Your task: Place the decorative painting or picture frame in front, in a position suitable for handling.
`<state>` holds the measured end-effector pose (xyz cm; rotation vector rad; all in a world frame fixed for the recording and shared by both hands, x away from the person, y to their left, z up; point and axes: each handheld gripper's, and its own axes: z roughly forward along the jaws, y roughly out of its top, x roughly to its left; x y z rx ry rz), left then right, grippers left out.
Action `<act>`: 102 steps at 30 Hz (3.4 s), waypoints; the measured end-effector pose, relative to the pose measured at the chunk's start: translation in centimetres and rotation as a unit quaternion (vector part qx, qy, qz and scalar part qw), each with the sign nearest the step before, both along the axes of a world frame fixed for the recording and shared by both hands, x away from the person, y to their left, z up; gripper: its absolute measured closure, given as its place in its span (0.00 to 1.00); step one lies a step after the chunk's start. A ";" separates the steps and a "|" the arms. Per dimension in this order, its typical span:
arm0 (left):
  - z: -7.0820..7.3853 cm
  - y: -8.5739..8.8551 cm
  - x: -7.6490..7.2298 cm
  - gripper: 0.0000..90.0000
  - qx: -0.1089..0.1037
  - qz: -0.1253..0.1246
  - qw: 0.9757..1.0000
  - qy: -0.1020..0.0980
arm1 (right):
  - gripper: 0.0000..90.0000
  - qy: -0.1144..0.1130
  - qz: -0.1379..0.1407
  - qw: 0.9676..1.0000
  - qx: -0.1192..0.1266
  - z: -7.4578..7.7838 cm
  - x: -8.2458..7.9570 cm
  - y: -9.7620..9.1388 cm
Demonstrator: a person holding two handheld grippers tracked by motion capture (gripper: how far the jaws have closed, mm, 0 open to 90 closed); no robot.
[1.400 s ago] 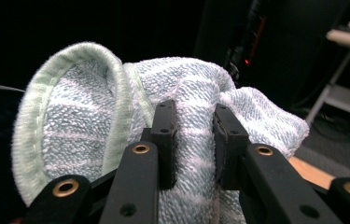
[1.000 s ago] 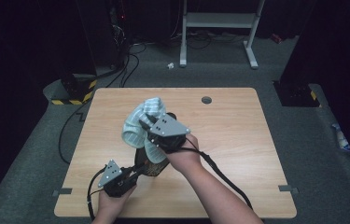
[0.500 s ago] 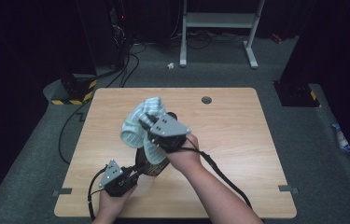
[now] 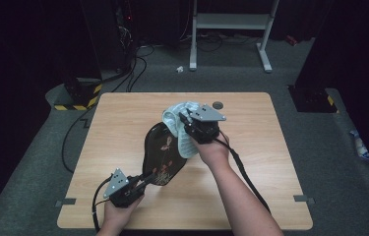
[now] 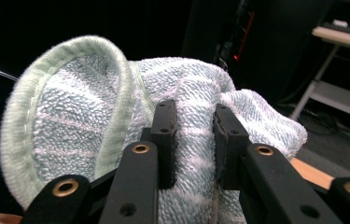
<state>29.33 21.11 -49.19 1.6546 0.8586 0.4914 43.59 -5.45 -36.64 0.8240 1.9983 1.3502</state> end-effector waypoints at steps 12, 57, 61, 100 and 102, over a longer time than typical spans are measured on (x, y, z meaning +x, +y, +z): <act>-0.1 0.1 0.0 0.86 0.000 0.001 1.000 0.003 | 0.81 -0.051 0.068 0.996 0.008 2.2 -3.9 3.1; 0.0 0.3 -0.1 0.86 0.005 -0.006 1.000 -0.002 | 0.81 0.115 -0.016 0.993 -0.001 -9.3 0.8 -1.9; 0.0 0.3 -0.1 0.86 0.003 -0.006 1.000 -0.002 | 0.81 0.126 -0.021 0.992 -0.003 -10.4 0.7 -2.3; 0.2 0.3 0.0 0.87 0.001 -0.007 1.000 0.014 | 0.81 0.019 0.005 0.998 0.053 -0.8 -0.3 -1.3; 0.1 0.3 0.0 0.87 0.001 -0.007 1.000 0.013 | 0.81 0.012 0.005 0.999 0.044 -0.7 -0.5 -1.0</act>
